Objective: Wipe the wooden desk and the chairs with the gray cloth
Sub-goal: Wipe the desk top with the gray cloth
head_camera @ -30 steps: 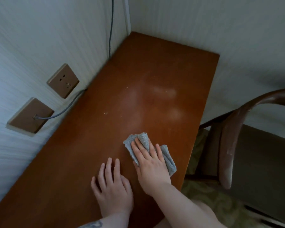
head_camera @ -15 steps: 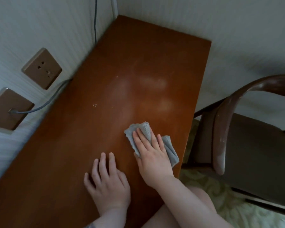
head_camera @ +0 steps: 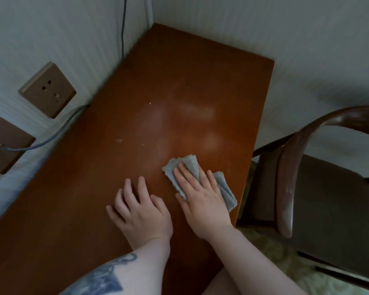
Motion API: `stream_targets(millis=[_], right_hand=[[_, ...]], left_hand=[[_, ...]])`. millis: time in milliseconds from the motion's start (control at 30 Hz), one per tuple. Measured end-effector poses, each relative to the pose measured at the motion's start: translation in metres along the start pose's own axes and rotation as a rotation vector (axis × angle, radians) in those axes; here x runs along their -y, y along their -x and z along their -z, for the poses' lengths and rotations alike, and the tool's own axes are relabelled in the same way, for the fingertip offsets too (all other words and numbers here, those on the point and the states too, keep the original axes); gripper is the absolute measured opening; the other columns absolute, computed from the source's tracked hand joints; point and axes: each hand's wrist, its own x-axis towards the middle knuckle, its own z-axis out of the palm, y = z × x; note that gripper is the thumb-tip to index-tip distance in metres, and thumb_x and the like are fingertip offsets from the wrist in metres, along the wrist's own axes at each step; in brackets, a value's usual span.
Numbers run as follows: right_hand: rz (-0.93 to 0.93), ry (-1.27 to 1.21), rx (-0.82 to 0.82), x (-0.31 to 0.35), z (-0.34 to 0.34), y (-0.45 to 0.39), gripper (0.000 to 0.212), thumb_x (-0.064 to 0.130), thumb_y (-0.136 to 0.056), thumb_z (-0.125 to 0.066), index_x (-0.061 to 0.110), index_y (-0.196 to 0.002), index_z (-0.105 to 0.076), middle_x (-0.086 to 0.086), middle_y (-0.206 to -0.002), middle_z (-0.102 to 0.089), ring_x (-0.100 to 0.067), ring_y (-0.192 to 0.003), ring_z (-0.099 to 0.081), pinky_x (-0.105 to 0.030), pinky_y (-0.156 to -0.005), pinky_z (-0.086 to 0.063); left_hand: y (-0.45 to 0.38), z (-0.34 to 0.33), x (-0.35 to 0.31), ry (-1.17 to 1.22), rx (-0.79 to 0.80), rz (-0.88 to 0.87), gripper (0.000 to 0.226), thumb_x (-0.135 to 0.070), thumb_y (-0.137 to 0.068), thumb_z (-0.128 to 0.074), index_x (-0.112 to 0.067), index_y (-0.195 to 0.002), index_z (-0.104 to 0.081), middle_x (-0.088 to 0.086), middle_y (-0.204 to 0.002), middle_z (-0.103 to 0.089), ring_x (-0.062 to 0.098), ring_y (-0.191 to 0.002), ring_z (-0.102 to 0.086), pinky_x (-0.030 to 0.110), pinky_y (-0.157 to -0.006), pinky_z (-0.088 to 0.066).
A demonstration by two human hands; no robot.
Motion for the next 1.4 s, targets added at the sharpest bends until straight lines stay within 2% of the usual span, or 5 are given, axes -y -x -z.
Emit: stream_targets(millis=[200,367,600,833,1400], right_hand=[[-0.516,-0.008,-0.224,-0.012,-0.004,0.005,0.063,0.04,-0.093,-0.026,0.021,-0.153,-0.023,0.004,-0.158,-0.023,-0.028,-0.146,-0.02,-0.043,-0.118,-0.003],[0.134,-0.012,-0.008,0.025,-0.003,-0.003,0.054,0.037,-0.097,-0.032,0.027,-0.15,-0.03,0.009,-0.155,-0.03,-0.023,-0.147,-0.014,-0.041,-0.117,0.0],[-0.461,-0.017,-0.182,-0.014,0.002,0.01,0.062,0.036,-0.093,-0.031,0.023,-0.153,-0.024,0.006,-0.158,-0.023,-0.024,-0.146,-0.018,-0.04,-0.12,-0.005],[0.109,-0.108,0.112,0.012,0.014,-0.005,0.056,0.043,-0.102,-0.028,0.037,-0.154,-0.006,0.019,-0.16,0.001,-0.011,-0.146,0.013,-0.035,-0.118,0.012],[0.172,0.04,0.092,0.036,-0.005,-0.034,0.057,0.045,-0.099,-0.02,0.036,-0.154,-0.007,0.018,-0.159,-0.002,-0.015,-0.148,0.002,-0.036,-0.116,0.01]], left_hand=[[0.0,-0.002,-0.001,-0.009,0.019,0.016,0.049,-0.028,-0.086,-0.038,-0.017,-0.131,-0.053,0.013,-0.141,-0.046,0.034,-0.13,-0.035,0.063,-0.109,-0.021],[0.0,-0.009,0.004,-0.015,-0.082,-0.027,0.045,-0.023,-0.085,-0.044,-0.013,-0.126,-0.057,0.016,-0.137,-0.049,0.038,-0.125,-0.04,0.063,-0.106,-0.023],[0.002,-0.001,0.0,0.01,0.008,0.019,0.048,-0.028,-0.086,-0.037,-0.016,-0.13,-0.052,0.014,-0.141,-0.043,0.036,-0.131,-0.033,0.064,-0.109,-0.018],[0.001,-0.003,0.001,-0.005,-0.025,-0.003,0.046,-0.023,-0.085,-0.042,-0.013,-0.129,-0.053,0.015,-0.14,-0.045,0.037,-0.129,-0.037,0.064,-0.107,-0.02],[-0.036,0.012,0.041,0.098,-0.021,0.231,0.046,-0.026,-0.091,-0.036,-0.015,-0.132,-0.053,0.005,-0.145,-0.045,0.026,-0.131,-0.034,0.051,-0.109,-0.027]])
